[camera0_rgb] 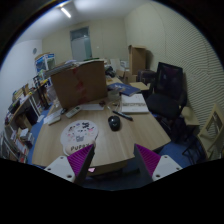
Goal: Arrange mouse
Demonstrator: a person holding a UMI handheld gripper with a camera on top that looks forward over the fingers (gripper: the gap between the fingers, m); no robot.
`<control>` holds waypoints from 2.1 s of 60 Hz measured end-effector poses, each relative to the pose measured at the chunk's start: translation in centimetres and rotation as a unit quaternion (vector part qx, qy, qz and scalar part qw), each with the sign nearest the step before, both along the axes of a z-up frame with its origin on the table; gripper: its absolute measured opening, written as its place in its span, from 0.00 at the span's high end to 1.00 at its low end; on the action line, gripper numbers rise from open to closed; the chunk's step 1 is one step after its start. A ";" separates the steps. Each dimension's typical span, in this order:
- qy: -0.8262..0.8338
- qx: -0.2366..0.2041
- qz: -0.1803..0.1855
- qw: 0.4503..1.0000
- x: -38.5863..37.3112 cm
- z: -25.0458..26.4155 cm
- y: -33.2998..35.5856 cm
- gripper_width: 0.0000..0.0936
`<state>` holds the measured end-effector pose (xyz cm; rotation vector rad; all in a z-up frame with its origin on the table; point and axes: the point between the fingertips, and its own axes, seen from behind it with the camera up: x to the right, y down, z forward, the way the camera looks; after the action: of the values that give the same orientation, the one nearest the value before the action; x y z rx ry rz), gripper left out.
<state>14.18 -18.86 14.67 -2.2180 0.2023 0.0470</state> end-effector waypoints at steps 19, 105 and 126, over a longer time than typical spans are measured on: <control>-0.004 0.000 0.019 1.000 -0.1 -4.1 5.8 0.12; -0.033 0.138 0.075 0.987 -12.6 1.4 22.8 0.58; -0.059 0.011 0.129 0.990 -20.1 -15.8 22.5 0.52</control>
<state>-5.90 3.68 -1.15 -2.2055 -0.1498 0.0584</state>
